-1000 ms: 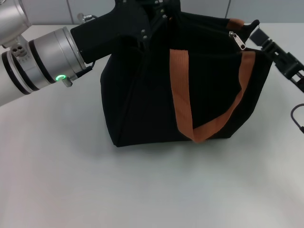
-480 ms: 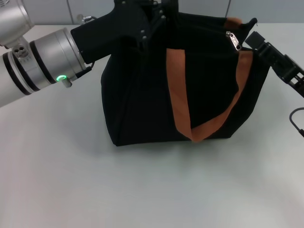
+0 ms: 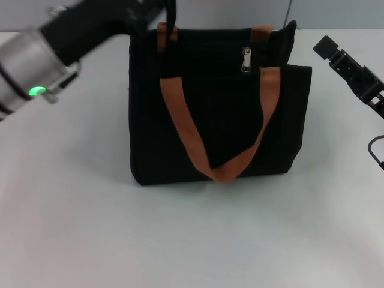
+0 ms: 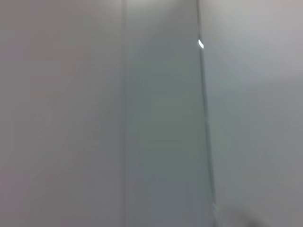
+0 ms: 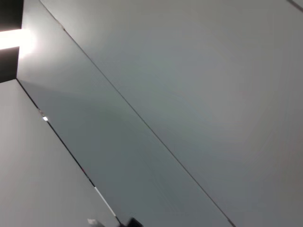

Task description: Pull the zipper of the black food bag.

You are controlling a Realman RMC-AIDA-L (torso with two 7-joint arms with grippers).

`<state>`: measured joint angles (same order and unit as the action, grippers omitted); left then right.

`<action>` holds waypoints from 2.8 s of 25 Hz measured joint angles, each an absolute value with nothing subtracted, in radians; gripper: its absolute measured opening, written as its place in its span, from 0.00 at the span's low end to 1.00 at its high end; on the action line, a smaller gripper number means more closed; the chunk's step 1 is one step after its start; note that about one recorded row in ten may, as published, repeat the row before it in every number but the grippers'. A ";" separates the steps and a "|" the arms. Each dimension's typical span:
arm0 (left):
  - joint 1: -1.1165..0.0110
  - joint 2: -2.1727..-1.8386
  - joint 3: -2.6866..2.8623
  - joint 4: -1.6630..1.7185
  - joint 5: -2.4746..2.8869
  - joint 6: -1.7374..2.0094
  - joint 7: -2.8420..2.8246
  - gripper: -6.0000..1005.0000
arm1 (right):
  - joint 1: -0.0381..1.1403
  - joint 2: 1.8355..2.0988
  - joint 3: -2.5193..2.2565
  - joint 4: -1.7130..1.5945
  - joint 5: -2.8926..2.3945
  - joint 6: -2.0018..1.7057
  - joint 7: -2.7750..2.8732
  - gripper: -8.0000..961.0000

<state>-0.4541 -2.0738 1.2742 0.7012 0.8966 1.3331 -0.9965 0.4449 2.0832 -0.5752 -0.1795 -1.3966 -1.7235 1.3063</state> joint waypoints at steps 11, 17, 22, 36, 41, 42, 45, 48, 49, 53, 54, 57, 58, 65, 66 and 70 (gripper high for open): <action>-0.278 -2.065 1.185 0.799 0.780 1.570 -1.070 0.59 | 0.445 2.086 -0.583 -0.173 -1.396 -1.825 1.189 0.57; -0.241 -2.050 1.056 0.776 0.808 1.740 -1.175 0.73 | 0.452 2.086 -0.602 -0.170 -1.403 -1.904 1.018 0.57; -0.258 -2.022 1.040 0.739 1.027 1.793 -1.187 0.80 | 0.476 2.086 -0.703 -0.170 -1.405 -1.909 0.874 0.57; -0.295 -2.037 1.046 0.765 1.580 1.805 -1.081 0.80 | 0.453 2.080 -1.011 -0.265 -1.407 -1.860 0.740 0.57; -0.304 -2.055 1.041 0.765 1.619 1.806 -1.077 0.80 | 0.457 2.081 -1.039 -0.269 -1.430 -1.831 0.745 0.57; -0.305 -2.056 1.040 0.764 1.619 1.806 -1.077 0.80 | 0.458 2.082 -1.039 -0.268 -1.432 -1.823 0.745 0.57; -0.307 -2.058 1.040 0.763 1.620 1.807 -1.076 0.80 | 0.455 2.084 -1.040 -0.266 -1.432 -1.810 0.743 0.57; -0.307 -2.060 1.040 0.762 1.620 1.806 -1.076 0.80 | 0.448 2.086 -1.033 -0.259 -1.428 -1.811 0.738 0.57; -0.307 -2.060 1.040 0.760 1.620 1.805 -1.076 0.80 | 0.448 2.086 -1.033 -0.259 -1.428 -1.811 0.738 0.57; -0.306 -2.060 1.040 0.756 1.621 1.802 -1.076 0.80 | 0.448 2.086 -1.034 -0.245 -1.427 -1.809 0.738 0.57; -0.306 -2.060 1.040 0.756 1.621 1.802 -1.075 0.80 | 0.448 2.086 -1.034 -0.245 -1.427 -1.809 0.738 0.57; -0.303 -2.060 1.040 0.756 1.622 1.802 -1.074 0.80 | 0.448 2.086 -1.036 -0.245 -1.426 -1.806 0.738 0.57; -0.301 -2.060 1.040 0.755 1.622 1.801 -1.074 0.80 | 0.448 2.086 -1.035 -0.245 -1.426 -1.806 0.737 0.57; -0.298 -2.060 1.040 0.754 1.623 1.797 -1.072 0.80 | 0.448 2.086 -1.031 -0.238 -1.425 -1.805 0.737 0.57; -0.297 -2.061 1.040 0.754 1.623 1.797 -1.070 0.80 | 0.448 2.086 -1.031 -0.237 -1.424 -1.805 0.737 0.57; -0.296 -2.063 1.040 0.752 1.623 1.797 -1.056 0.80 | 0.448 2.088 -1.031 -0.235 -1.423 -1.805 0.737 0.57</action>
